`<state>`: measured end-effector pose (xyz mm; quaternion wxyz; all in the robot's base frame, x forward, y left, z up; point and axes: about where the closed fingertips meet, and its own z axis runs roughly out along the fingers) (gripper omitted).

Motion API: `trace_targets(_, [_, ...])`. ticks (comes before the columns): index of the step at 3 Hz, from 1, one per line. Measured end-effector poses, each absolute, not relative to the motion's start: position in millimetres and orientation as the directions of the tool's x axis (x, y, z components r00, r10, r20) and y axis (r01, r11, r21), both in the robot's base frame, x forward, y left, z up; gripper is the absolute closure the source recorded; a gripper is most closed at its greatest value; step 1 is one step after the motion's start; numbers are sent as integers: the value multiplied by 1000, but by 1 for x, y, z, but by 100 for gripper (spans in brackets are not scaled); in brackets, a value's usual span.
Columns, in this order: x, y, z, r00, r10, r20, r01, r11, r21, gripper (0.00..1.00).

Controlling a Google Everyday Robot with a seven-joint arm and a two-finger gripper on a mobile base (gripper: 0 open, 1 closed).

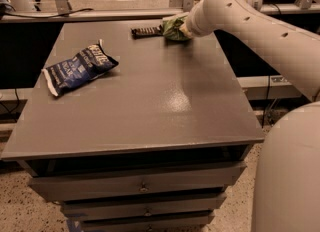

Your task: Move green jalapeno chip bag near rxbar chocolate

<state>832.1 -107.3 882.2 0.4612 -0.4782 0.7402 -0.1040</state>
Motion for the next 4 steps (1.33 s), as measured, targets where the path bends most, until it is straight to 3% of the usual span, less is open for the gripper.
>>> trace_targets(3, [794, -96, 908, -49, -769, -638, -637, 516, -573, 12])
trace_targets(4, [787, -95, 906, -48, -765, -643, -647, 514, -563, 0])
